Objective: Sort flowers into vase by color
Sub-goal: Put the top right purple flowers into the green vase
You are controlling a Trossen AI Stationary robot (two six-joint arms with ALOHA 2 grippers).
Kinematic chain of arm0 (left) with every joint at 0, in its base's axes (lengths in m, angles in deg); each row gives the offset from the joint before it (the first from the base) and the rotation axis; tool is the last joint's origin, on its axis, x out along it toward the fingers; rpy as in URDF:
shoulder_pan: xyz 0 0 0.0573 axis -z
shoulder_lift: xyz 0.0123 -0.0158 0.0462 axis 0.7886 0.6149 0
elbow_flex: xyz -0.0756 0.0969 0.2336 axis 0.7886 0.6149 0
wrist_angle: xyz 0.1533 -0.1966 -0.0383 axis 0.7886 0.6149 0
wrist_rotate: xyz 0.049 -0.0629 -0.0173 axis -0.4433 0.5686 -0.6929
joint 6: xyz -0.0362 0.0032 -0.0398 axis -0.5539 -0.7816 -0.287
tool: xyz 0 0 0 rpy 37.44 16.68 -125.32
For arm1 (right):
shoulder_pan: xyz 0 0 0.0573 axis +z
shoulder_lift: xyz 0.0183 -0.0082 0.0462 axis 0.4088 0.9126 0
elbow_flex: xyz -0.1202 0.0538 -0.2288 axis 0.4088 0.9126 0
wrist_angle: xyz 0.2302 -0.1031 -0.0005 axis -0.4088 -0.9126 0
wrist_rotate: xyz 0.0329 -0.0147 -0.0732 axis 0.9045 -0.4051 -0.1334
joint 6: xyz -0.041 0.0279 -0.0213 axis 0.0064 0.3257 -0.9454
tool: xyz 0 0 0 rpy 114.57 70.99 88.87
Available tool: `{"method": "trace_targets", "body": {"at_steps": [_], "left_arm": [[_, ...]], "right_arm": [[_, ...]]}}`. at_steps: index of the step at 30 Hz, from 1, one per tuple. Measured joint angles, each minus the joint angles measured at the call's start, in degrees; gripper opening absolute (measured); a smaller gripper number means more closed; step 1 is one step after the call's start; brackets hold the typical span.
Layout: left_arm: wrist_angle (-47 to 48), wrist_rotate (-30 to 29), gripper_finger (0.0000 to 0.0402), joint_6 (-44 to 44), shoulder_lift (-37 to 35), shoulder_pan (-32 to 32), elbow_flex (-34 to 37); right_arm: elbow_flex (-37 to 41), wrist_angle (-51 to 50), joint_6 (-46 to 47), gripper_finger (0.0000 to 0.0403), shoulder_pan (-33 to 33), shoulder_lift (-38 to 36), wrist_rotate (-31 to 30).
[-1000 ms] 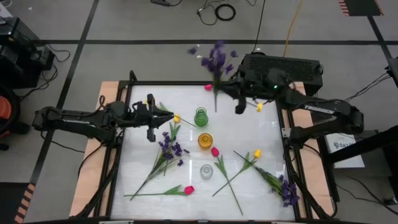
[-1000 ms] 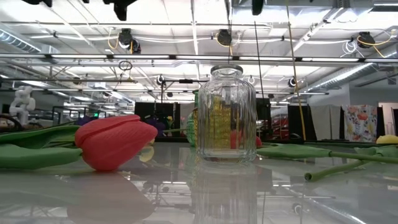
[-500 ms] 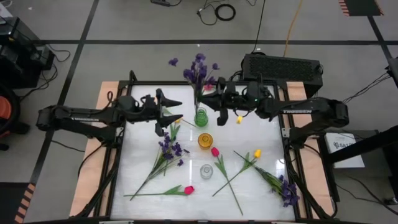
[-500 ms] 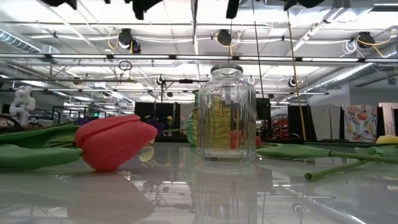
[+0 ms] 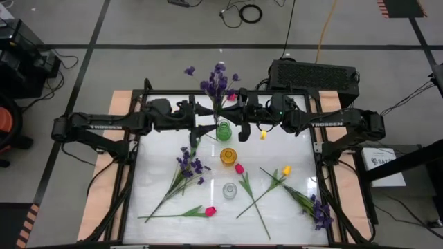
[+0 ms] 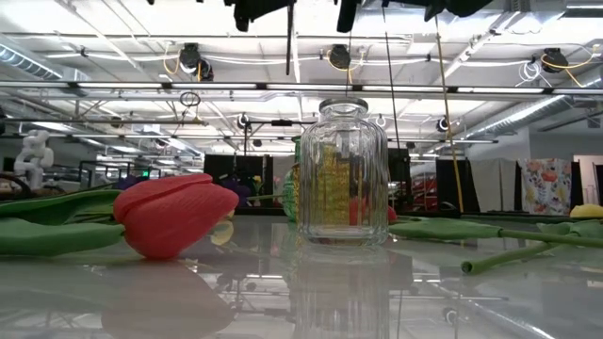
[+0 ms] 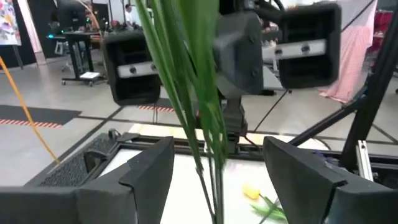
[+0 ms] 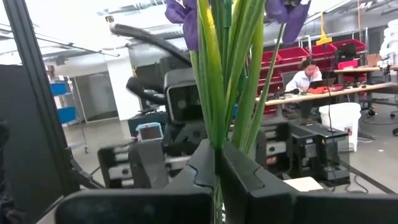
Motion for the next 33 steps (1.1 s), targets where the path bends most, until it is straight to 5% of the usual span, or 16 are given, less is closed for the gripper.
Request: {"method": "trace_targets", "body": {"at_steps": [12, 26, 33], "left_arm": [[6.0, 3.1, 0.0246, -0.1, 0.3, -1.9, -4.7], [6.9, 6.7, 0.0125, 0.4, 0.3, -3.2, -5.2], [6.7, 6.9, 0.0141, 0.1, 1.4, -3.2, -5.2]], "right_arm": [[0.0, -0.8, -0.7, 0.0000, -0.9, 0.0, 0.0], [0.0, -1.2, -1.3, 0.0000, -0.9, 0.0, 0.2], [0.0, -1.6, -1.5, 0.0000, -0.9, 0.0, 0.2]]}}
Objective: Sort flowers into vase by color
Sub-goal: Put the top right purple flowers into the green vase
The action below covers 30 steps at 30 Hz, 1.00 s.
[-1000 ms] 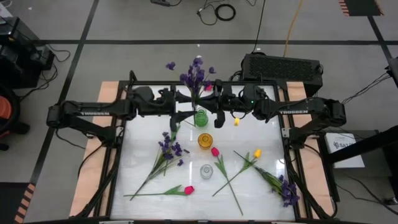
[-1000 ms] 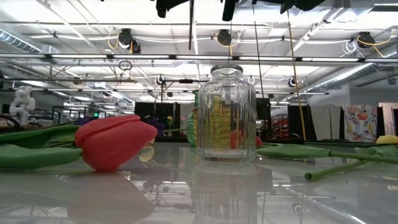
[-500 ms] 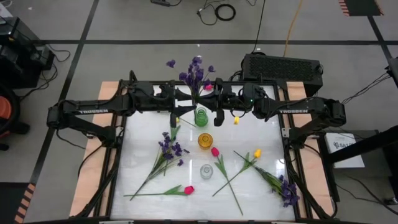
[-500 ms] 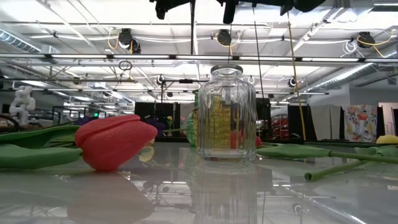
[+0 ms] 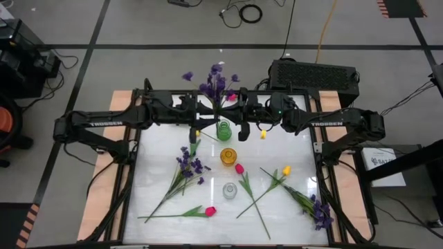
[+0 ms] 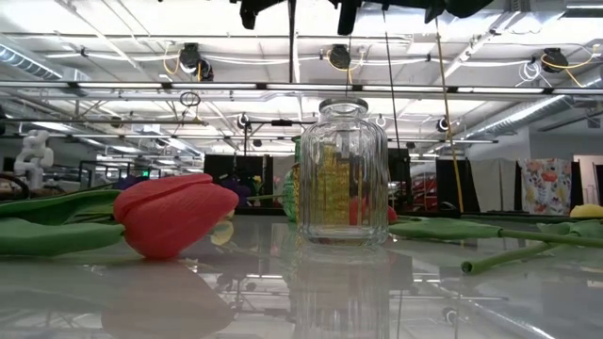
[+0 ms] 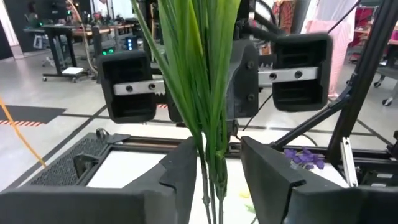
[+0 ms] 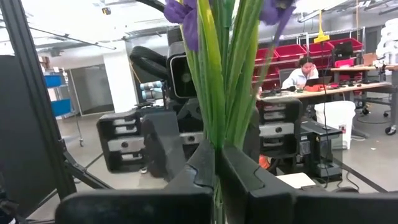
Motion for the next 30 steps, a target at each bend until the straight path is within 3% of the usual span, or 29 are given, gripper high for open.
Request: {"method": "trace_targets", "body": {"at_steps": [5, 10, 17, 26, 30], "left_arm": [[-3.0, -0.4, 0.0190, -0.1, 2.0, 0.0, 0.0], [-3.3, 0.8, 0.0187, -0.2, 1.8, 0.0, 0.0], [-0.5, 1.5, 0.0132, 0.1, 1.0, -0.1, 0.0], [-0.5, 5.7, 0.0017, 0.2, 1.0, -3.0, 0.0], [-0.3, 8.2, 0.0015, -0.2, 1.0, -4.1, 0.0]], "right_arm": [[0.0, -0.6, -0.1, 0.0000, 0.0, 0.0, -0.2], [0.0, -1.8, -0.1, 0.0000, 0.0, 0.0, -0.1], [0.0, -2.0, -0.5, 0.0000, 0.0, 0.0, 0.0], [0.0, -2.3, -0.4, 0.0006, 0.0, 0.0, 0.1], [0.0, -4.3, -0.4, 0.0040, 0.0, -0.7, 0.0]]}}
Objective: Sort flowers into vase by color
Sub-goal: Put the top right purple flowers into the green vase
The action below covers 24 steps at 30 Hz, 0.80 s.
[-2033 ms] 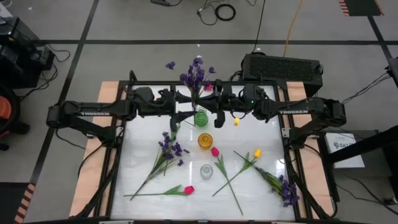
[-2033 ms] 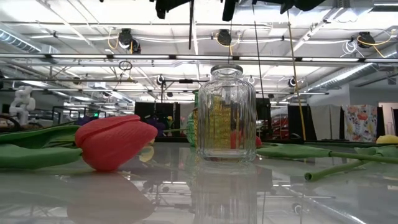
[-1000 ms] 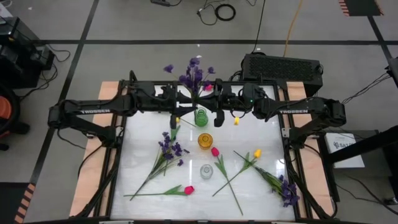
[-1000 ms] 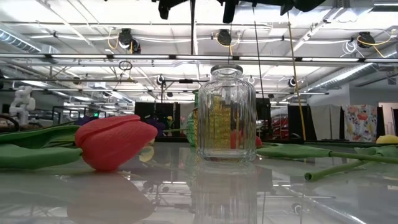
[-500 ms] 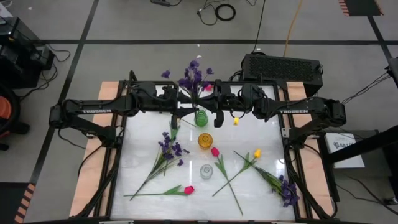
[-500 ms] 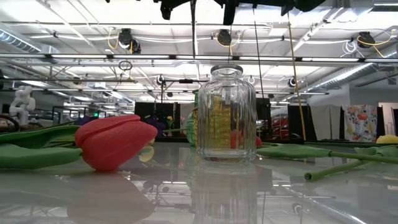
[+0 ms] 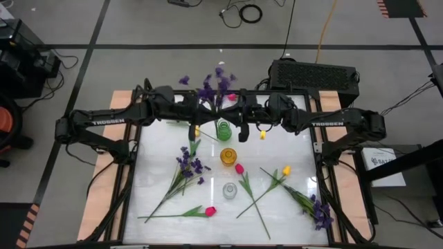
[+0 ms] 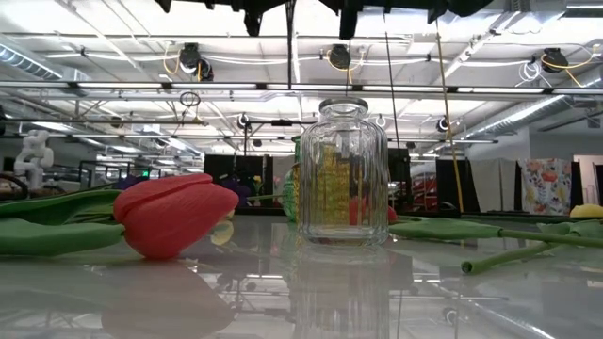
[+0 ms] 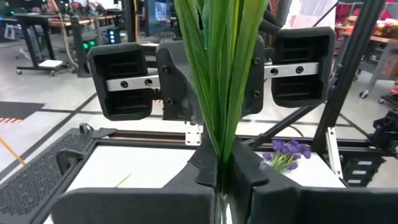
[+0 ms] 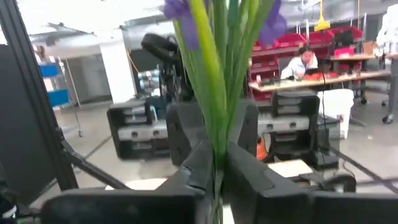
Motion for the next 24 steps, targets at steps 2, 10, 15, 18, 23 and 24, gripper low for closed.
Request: {"method": "trace_targets", "body": {"at_steps": [2, 10, 15, 18, 23, 24], "left_arm": [[-0.1, 1.2, 0.0017, 0.0, -0.1, -0.5, 0.0], [-2.7, 2.7, 0.0013, 0.2, -0.2, -2.9, 0.0], [-4.3, 2.7, 0.0012, 0.2, -0.2, -5.7, 0.0], [-6.4, 2.7, 0.0012, 0.2, 0.9, -6.6, 0.5], [-11.4, 2.7, 0.0011, 0.1, 5.4, -6.8, 1.2], [-12.0, 2.7, 0.0011, 0.1, 6.4, -6.8, 1.2]], "right_arm": [[0.0, -3.0, -1.1, 0.0069, 0.0, -1.4, -0.1], [0.0, -24.7, -5.8, 0.0185, -0.3, -12.1, -7.8], [1.5, -41.7, -5.9, 0.0216, -0.3, -17.2, -14.3], [5.6, -43.2, -3.5, 0.0218, 0.0, -19.4, -14.9], [12.4, -38.2, -1.1, 0.0209, 1.4, -21.7, -14.9], [13.4, -37.2, -1.1, 0.0207, 1.6, -21.8, -14.9]]}}
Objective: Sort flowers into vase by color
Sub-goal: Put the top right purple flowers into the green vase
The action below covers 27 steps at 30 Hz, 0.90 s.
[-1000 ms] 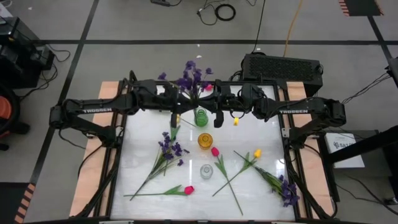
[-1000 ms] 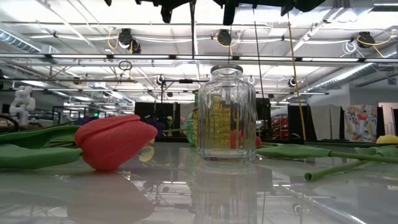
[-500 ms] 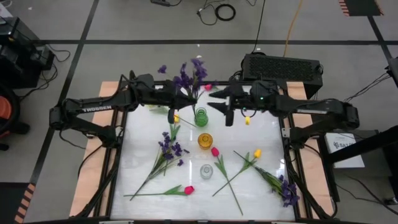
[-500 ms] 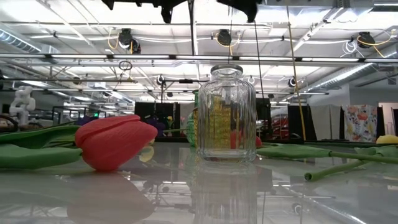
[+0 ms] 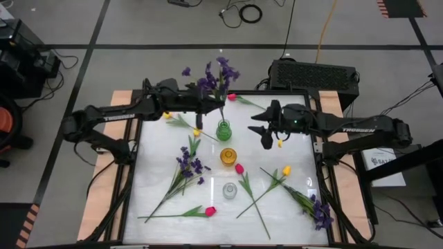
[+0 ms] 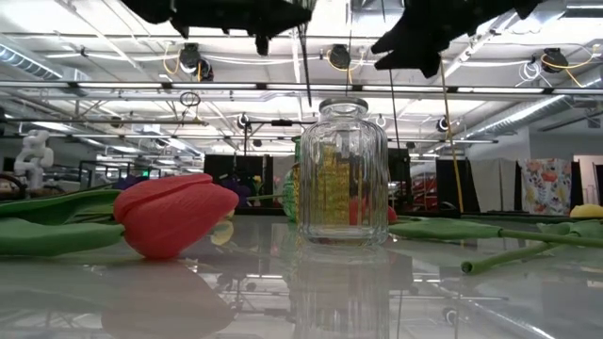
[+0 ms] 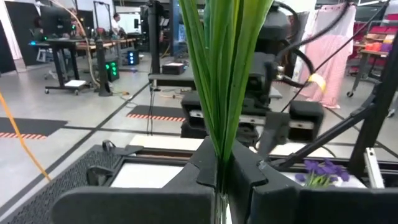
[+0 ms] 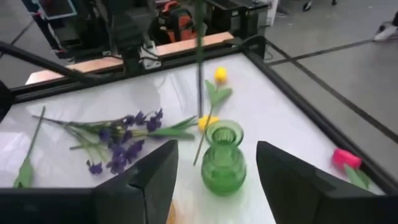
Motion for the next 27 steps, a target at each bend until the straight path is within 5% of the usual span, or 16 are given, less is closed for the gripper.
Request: {"method": "trace_targets", "body": {"at_steps": [27], "left_arm": [[3.2, -2.1, 0.0016, 1.4, 8.5, -3.3, 0.0]], "right_arm": [[0.4, -4.2, 1.6, 0.0173, 0.5, -1.2, 0.3]]}}
